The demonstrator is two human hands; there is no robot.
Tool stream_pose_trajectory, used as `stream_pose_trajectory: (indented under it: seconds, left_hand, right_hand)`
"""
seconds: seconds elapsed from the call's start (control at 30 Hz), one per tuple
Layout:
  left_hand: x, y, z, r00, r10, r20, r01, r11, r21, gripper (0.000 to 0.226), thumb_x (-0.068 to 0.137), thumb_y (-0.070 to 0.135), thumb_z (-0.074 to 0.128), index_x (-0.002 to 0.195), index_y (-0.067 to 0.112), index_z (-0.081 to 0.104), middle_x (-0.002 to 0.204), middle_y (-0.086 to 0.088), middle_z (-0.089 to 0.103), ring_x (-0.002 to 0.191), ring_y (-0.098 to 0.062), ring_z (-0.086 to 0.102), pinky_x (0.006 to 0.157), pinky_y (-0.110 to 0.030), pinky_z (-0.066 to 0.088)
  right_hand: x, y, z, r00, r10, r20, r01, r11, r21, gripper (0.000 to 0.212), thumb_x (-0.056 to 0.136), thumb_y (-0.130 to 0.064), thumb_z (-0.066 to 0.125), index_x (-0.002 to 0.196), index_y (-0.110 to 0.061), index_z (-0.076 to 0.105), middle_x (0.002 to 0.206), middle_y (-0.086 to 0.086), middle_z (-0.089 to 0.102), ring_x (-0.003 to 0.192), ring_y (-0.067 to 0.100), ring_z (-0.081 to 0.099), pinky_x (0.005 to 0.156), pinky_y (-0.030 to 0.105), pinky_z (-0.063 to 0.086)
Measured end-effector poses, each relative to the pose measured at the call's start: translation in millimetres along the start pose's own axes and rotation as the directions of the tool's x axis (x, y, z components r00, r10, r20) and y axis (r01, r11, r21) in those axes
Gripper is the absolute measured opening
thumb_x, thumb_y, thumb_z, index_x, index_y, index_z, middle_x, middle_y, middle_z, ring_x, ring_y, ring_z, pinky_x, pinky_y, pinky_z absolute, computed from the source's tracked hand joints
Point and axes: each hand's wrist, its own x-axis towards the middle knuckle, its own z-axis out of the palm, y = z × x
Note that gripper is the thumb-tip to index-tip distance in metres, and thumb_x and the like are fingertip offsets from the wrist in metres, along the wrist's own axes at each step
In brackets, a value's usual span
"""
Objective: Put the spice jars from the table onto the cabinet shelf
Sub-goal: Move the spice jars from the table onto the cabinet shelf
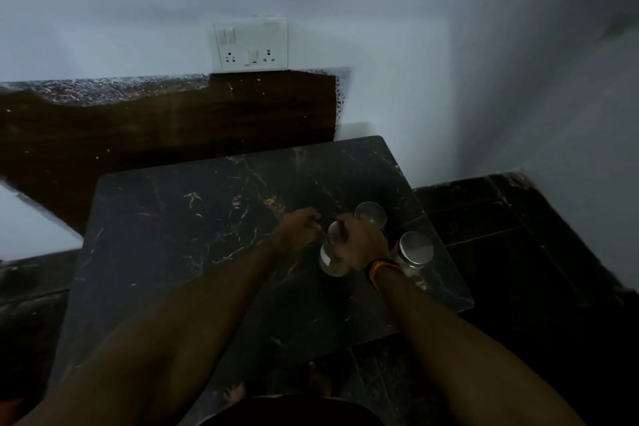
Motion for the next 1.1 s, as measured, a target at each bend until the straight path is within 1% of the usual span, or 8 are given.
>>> stream_pose_trajectory:
  seconds: [0.13, 0.27, 0.37, 0.47, 0.57, 0.73, 0.97, 1.1]
  left_hand:
    - [-4, -3, -16, 0.991, -0.077, -0.111, 0.039, 0.949, -0.313, 0.026, 0.104, 0.018, 0.046, 0.124, 0.009, 0.06, 0.123, -0.011, 0.062, 0.112, -0.023, 0.061, 0.095, -0.039, 0.052]
    - [-6, 0, -37, 0.979, -0.201, -0.011, 0.132, 0.681, -0.721, 0.037, 0.107, 0.028, 0.038, 0.132, 0.01, 0.057, 0.132, -0.014, 0.061, 0.122, -0.029, 0.059, 0.109, -0.051, 0.043]
    - [-5, 5, -53, 0.992, -0.1, 0.076, 0.117, 0.519, -0.847, 0.039, 0.104, 0.035, 0.041, 0.134, 0.016, 0.058, 0.131, -0.012, 0.062, 0.121, -0.03, 0.06, 0.101, -0.05, 0.049]
    - [-2, 16, -66, 0.998, -0.046, 0.049, 0.064, 0.436, -0.898, 0.034, 0.1, 0.035, 0.048, 0.128, 0.021, 0.062, 0.127, -0.012, 0.065, 0.115, -0.029, 0.064, 0.086, -0.044, 0.057]
    - [1, 23, -79, 1.0, 0.012, -0.018, -0.021, 0.395, -0.918, 0.037, 0.097, 0.035, 0.053, 0.13, 0.021, 0.062, 0.132, -0.016, 0.062, 0.121, -0.033, 0.061, 0.095, -0.049, 0.054]
    - [2, 42, -104, 0.987, 0.12, -0.107, -0.145, 0.375, -0.916, 0.044, 0.095, 0.037, 0.056, 0.135, 0.019, 0.058, 0.138, -0.013, 0.057, 0.125, -0.036, 0.058, 0.102, -0.055, 0.05]
    - [5, 89, -148, 0.966, 0.178, -0.189, -0.24, 0.343, -0.908, 0.033, 0.098, 0.027, 0.057, 0.13, 0.017, 0.059, 0.136, -0.015, 0.057, 0.117, -0.039, 0.062, 0.092, -0.049, 0.057]
    - [6, 116, -179, 0.944, 0.237, -0.231, -0.308, 0.377, -0.873, 0.03, 0.1, 0.023, 0.056, 0.129, 0.014, 0.059, 0.133, -0.013, 0.062, 0.119, -0.037, 0.062, 0.093, -0.049, 0.056]
  right_hand:
    - [23, -24, -33, 0.998, -0.061, 0.019, 0.055, 0.973, 0.224, 0.062, 0.078, -0.039, 0.076, 0.134, -0.028, 0.051, 0.132, 0.001, 0.054, 0.117, 0.019, 0.054, 0.102, 0.041, 0.046]
    - [39, -43, -69, 0.986, -0.167, -0.013, 0.153, 0.862, 0.484, 0.048, 0.087, -0.019, 0.068, 0.133, -0.022, 0.056, 0.134, 0.0, 0.057, 0.122, 0.017, 0.053, 0.108, 0.046, 0.043]
    - [47, -60, -98, 0.978, -0.205, -0.037, 0.179, 0.737, 0.651, 0.048, 0.088, 0.002, 0.06, 0.134, -0.01, 0.056, 0.133, 0.01, 0.059, 0.122, 0.026, 0.056, 0.105, 0.046, 0.047]
    - [51, -77, -121, 0.983, -0.175, -0.063, 0.154, 0.577, 0.802, 0.055, 0.085, 0.008, 0.058, 0.138, -0.006, 0.052, 0.132, 0.016, 0.06, 0.116, 0.028, 0.061, 0.096, 0.038, 0.054]
    - [56, -89, -138, 0.981, -0.145, -0.127, 0.18, 0.456, 0.871, 0.061, 0.078, -0.005, 0.064, 0.137, -0.011, 0.054, 0.126, 0.009, 0.063, 0.101, 0.013, 0.065, 0.076, 0.02, 0.057]
    - [71, -110, -163, 0.97, -0.132, -0.204, 0.237, 0.324, 0.916, 0.057, 0.084, -0.008, 0.063, 0.139, -0.013, 0.051, 0.129, 0.014, 0.058, 0.116, 0.034, 0.057, 0.088, 0.037, 0.053]
    - [83, -134, -211, 0.945, -0.136, -0.297, 0.314, 0.13, 0.941, 0.056, 0.083, -0.016, 0.065, 0.137, -0.011, 0.052, 0.116, 0.01, 0.064, 0.095, 0.021, 0.067, 0.073, 0.029, 0.058]
    - [89, -144, -243, 0.918, -0.188, -0.348, 0.371, 0.106, 0.923, 0.045, 0.093, -0.01, 0.058, 0.137, -0.007, 0.051, 0.128, 0.021, 0.062, 0.105, 0.031, 0.065, 0.093, 0.045, 0.054]
